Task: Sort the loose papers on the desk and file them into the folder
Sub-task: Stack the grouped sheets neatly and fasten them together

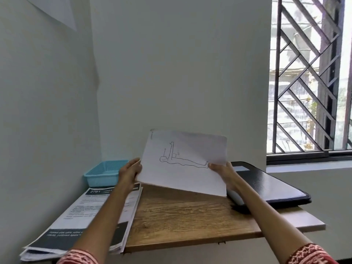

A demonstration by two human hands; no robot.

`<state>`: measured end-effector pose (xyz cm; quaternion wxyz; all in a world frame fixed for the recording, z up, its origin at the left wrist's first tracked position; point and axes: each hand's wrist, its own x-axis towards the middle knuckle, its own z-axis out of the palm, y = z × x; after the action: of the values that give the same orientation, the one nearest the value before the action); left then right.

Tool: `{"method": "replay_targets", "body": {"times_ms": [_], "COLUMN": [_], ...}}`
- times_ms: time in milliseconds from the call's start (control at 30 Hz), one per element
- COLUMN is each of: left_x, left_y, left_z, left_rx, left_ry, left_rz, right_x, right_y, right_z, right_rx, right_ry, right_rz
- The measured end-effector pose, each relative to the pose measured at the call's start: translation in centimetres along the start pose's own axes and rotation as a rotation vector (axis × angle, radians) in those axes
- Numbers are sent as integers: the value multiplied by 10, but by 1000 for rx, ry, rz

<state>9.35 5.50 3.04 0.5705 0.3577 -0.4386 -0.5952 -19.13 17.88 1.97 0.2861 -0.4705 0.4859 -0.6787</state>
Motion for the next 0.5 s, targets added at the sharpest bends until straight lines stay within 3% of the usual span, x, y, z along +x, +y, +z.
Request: {"method": "replay_targets", "body": {"times_ms": [100,167,367,500], "left_x": [-8,-8,-6,-19], "left_y": [15,18,20,-10], "left_z": [-9,-6,17,19], "left_rx": [289,352,153,236], "left_ry": [-199,-176,-186,-130], "left_rz": [-34,-16,47,102], "right_x": [-2,-4,-7,-22], "right_y": [-14,-16,-7,20], "right_z": [-1,7,29,34], "right_rx": [-102,-221,-137,-177], "right_ry": [-136,-172,92,210], "right_rz": [-51,-48,-53,-16]}}
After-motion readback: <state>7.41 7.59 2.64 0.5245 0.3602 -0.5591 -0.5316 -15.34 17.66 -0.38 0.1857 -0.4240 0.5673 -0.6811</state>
